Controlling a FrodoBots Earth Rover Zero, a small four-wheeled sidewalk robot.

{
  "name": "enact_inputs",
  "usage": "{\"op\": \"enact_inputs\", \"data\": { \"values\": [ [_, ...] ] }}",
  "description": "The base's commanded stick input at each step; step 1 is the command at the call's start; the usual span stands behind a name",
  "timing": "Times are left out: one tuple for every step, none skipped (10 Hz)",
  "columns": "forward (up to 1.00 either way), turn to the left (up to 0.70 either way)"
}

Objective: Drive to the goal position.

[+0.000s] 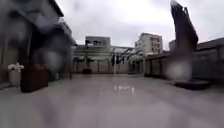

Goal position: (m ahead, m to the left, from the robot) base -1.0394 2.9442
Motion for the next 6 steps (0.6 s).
{"op": "enact_inputs", "data": {
  "values": [
    [0.70, 0.00],
    [0.70, 0.00],
    [0.70, 0.00],
    [0.70, 0.00],
    [0.70, 0.00],
    [0.70, 0.00]
  ]
}}
